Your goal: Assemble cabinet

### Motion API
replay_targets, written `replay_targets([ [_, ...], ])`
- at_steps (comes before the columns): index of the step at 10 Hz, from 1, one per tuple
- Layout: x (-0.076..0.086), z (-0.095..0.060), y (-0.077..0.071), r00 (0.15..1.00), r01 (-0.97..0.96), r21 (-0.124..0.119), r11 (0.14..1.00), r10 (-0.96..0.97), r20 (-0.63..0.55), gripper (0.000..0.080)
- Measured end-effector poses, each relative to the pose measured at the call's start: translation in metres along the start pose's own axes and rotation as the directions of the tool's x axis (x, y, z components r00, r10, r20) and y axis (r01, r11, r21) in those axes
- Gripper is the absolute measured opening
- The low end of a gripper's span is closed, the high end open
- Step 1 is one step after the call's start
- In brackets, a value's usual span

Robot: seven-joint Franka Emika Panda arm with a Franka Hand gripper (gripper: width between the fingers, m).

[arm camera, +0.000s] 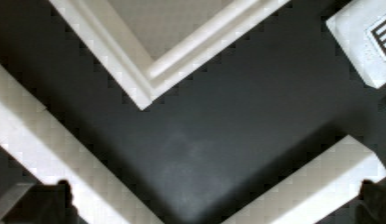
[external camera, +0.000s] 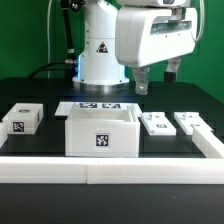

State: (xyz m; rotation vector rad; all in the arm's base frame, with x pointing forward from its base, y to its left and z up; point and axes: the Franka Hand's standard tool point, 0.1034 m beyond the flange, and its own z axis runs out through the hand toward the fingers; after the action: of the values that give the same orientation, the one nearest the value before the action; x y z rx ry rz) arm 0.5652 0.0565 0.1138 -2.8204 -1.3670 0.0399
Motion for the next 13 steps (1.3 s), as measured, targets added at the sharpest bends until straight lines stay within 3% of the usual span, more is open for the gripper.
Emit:
replay_targets([
  [8, -0.001, 0.000, 0.000, 1.000, 0.004, 0.000, 1.000, -0.004, 0.000, 0.0798],
  [13, -0.019, 0.003, 0.010, 0.917, 0.398, -0.025, 0.917, -0.397, 0.025, 0.0798],
])
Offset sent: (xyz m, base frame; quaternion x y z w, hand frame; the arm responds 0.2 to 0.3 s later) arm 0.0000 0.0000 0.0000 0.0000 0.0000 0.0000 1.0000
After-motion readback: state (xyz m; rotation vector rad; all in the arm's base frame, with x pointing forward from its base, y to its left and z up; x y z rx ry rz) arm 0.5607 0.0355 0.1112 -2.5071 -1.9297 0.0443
